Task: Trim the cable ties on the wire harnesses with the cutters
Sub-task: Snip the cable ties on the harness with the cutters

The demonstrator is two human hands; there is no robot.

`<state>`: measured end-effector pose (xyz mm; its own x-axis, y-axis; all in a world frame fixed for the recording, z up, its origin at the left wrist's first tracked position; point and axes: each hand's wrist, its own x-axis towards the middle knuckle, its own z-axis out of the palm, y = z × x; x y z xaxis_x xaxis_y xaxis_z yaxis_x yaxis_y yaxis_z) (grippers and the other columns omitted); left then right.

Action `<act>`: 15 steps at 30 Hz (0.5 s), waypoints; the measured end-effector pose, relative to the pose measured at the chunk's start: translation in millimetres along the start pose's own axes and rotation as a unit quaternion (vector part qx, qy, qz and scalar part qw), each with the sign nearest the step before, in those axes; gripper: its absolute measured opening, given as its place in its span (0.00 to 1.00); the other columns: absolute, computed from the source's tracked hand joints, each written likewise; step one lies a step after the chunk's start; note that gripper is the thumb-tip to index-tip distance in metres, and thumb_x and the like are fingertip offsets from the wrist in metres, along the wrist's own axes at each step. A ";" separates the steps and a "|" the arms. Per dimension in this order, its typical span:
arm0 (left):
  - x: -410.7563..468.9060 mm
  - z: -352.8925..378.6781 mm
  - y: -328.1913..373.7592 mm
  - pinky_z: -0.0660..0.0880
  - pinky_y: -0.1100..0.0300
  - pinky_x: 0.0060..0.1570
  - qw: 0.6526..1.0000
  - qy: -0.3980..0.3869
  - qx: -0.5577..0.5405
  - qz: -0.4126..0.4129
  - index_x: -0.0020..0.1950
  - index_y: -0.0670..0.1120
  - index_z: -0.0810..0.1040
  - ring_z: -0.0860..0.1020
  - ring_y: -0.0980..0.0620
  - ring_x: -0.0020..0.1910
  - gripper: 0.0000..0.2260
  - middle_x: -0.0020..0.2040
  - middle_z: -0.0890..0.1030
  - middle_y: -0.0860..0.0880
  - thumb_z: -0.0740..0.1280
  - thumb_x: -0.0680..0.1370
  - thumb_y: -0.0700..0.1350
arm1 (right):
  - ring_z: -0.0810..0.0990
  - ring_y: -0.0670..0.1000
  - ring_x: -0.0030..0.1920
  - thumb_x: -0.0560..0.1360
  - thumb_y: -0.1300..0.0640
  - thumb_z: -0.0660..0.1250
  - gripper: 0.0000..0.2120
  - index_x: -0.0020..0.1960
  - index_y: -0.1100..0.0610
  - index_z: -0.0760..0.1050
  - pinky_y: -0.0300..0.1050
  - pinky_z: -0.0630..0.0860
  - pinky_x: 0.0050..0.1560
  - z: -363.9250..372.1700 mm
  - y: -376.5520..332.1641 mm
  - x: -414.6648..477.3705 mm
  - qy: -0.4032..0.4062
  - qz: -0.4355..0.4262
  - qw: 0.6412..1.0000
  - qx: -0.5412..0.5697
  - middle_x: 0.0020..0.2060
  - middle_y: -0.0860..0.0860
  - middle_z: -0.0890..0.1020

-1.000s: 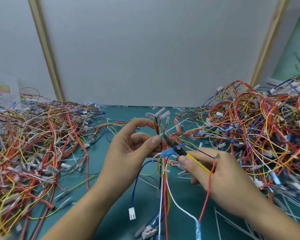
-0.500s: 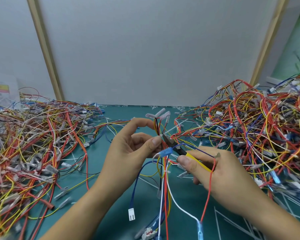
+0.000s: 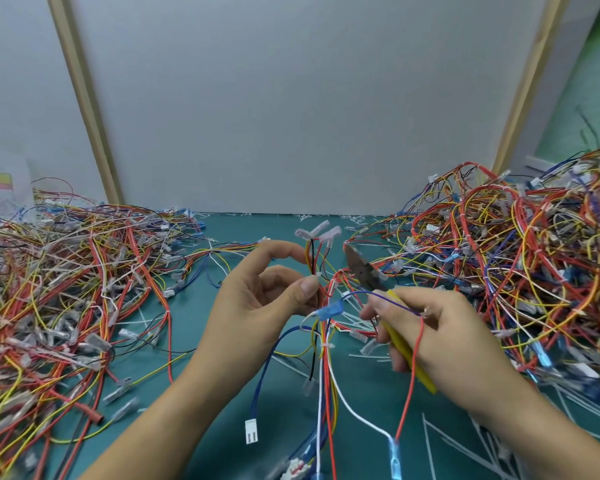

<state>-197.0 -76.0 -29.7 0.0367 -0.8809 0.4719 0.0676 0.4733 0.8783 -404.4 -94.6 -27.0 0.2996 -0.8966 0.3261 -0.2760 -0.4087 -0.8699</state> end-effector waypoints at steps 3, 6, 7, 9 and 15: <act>2.0 -1.7 -1.8 0.76 0.65 0.47 1.000 -0.014 0.020 -0.008 0.46 0.48 0.81 0.81 0.51 0.41 0.03 0.40 0.83 0.41 0.70 0.75 0.41 | 0.76 0.53 0.29 0.71 0.36 0.68 0.23 0.41 0.59 0.79 0.49 0.74 0.33 0.1 1.0 2.6 0.021 0.018 0.998 0.048 0.29 0.58 0.78; 4.6 -2.3 -9.9 0.78 0.60 0.46 0.997 0.010 -0.012 -0.076 0.43 0.45 0.81 0.81 0.47 0.42 0.07 0.37 0.83 0.41 0.64 0.76 0.38 | 0.79 0.48 0.32 0.70 0.41 0.68 0.15 0.43 0.52 0.81 0.48 0.76 0.36 1.6 4.1 3.9 0.036 0.039 0.996 0.068 0.33 0.54 0.80; 5.3 -1.3 -12.0 0.79 0.59 0.43 0.993 0.033 -0.019 -0.113 0.44 0.44 0.80 0.81 0.46 0.41 0.07 0.37 0.83 0.41 0.65 0.78 0.38 | 0.79 0.47 0.32 0.71 0.43 0.69 0.10 0.43 0.49 0.82 0.44 0.77 0.36 2.3 4.1 4.1 0.036 0.045 0.995 0.077 0.33 0.52 0.80; 5.4 1.3 -16.5 0.77 0.59 0.36 0.981 0.047 0.010 -0.185 0.44 0.43 0.78 0.81 0.48 0.37 0.09 0.37 0.81 0.43 0.68 0.78 0.48 | 0.79 0.48 0.34 0.72 0.48 0.70 0.05 0.42 0.48 0.83 0.42 0.77 0.35 3.5 3.6 4.1 0.022 0.051 0.992 0.113 0.34 0.52 0.80; 1.2 11.5 -24.8 0.71 0.62 0.31 0.961 -0.060 0.054 -0.265 0.36 0.47 0.83 0.77 0.55 0.29 0.12 0.34 0.81 0.48 0.72 0.74 0.54 | 0.80 0.48 0.33 0.73 0.57 0.72 0.02 0.43 0.51 0.82 0.36 0.75 0.32 3.3 2.8 4.2 0.028 0.037 0.992 0.122 0.34 0.52 0.82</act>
<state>-210.0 -88.7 -50.0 -0.0899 -0.9949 -0.0451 -0.0599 -0.0398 0.9974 -400.9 -98.9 -29.3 0.2340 -0.9332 0.2728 -0.0649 -0.2950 -0.9533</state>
